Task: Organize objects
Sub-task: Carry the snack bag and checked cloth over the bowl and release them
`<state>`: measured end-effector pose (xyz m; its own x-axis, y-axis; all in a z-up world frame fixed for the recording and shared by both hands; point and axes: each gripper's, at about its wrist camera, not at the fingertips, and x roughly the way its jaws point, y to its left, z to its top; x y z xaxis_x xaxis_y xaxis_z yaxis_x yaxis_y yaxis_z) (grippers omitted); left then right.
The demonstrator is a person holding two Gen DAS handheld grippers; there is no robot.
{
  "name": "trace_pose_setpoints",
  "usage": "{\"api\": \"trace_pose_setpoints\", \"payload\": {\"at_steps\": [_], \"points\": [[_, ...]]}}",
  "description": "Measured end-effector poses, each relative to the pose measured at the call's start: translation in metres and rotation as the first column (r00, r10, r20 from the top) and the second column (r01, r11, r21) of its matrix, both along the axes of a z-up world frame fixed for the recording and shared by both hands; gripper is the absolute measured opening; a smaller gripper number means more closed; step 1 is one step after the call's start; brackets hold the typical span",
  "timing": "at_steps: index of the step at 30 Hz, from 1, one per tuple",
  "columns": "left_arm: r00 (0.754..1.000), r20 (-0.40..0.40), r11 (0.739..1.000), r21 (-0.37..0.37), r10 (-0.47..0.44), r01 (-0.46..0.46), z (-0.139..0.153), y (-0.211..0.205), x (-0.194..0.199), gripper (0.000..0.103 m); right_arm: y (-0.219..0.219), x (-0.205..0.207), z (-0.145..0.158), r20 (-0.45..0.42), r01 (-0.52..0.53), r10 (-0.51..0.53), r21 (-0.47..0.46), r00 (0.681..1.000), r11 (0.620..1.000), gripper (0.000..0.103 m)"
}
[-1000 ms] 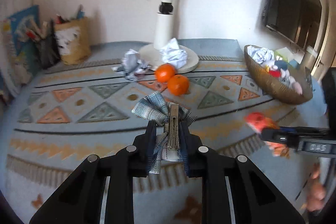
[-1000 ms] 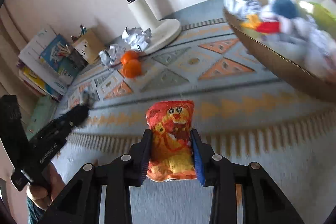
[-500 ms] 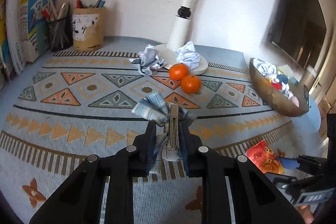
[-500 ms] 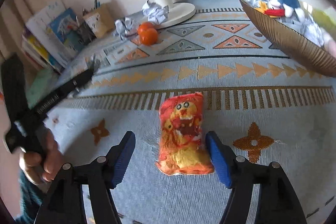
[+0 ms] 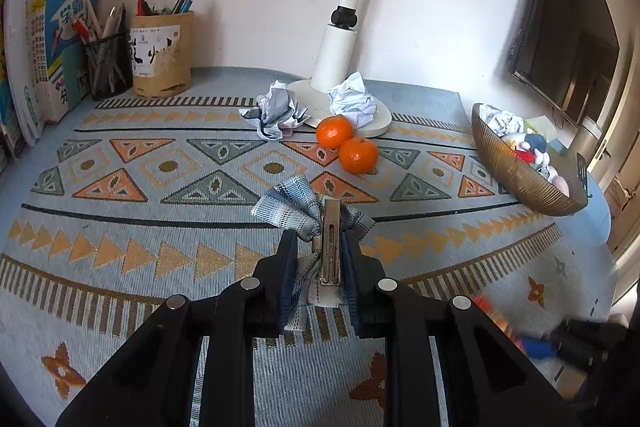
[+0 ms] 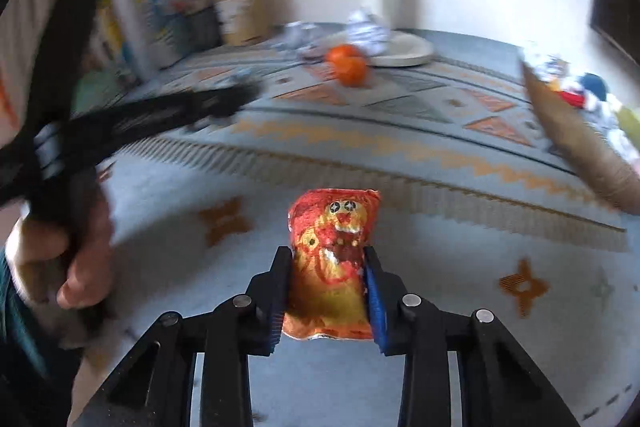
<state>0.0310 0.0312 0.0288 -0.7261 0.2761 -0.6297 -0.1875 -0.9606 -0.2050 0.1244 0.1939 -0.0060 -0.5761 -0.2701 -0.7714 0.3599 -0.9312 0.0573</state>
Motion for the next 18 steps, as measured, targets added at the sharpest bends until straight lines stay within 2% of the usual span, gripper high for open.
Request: {"api": "trace_pose_setpoints", "payload": {"at_steps": [4,7,9,13,15,17,18], "points": [[0.999,0.004,0.999,-0.007,0.037,-0.037,0.0,-0.004,-0.001,0.019,-0.011,0.018,0.011,-0.049,-0.074,0.073,-0.023,0.996,0.997,0.033],[0.999,0.023,0.998,-0.033,0.047,-0.046,-0.002,-0.002,-0.004,0.019,0.004,0.027,0.034,-0.12,-0.051,0.047,-0.029,0.992,0.998,0.033],[0.998,0.029,0.996,-0.079,0.048,-0.046,-0.001,0.009,-0.006,0.019,0.027,0.03,0.052,-0.159,-0.018,0.009,-0.06,0.987,0.998,0.033],[1.0,-0.004,1.0,-0.028,-0.008,0.008,0.024,0.037,-0.005,0.019,0.084,0.029,0.076,-0.199,0.105,-0.124,-0.1,0.972,0.989,0.033],[0.998,-0.046,0.998,-0.021,-0.052,0.051,0.047,0.063,-0.009,0.019,0.117,0.024,0.093,-0.228,0.168,-0.202,-0.159,0.952,0.973,0.033],[0.992,-0.094,0.996,-0.034,-0.08,0.077,0.069,0.094,-0.016,0.019,0.156,0.02,0.121,-0.273,0.184,-0.267,-0.295,0.924,0.938,0.033],[0.988,-0.116,0.995,-0.03,-0.101,0.098,0.079,0.111,-0.02,0.019,0.174,0.017,0.136,-0.304,0.212,-0.32,-0.338,0.898,0.917,0.033]]}}
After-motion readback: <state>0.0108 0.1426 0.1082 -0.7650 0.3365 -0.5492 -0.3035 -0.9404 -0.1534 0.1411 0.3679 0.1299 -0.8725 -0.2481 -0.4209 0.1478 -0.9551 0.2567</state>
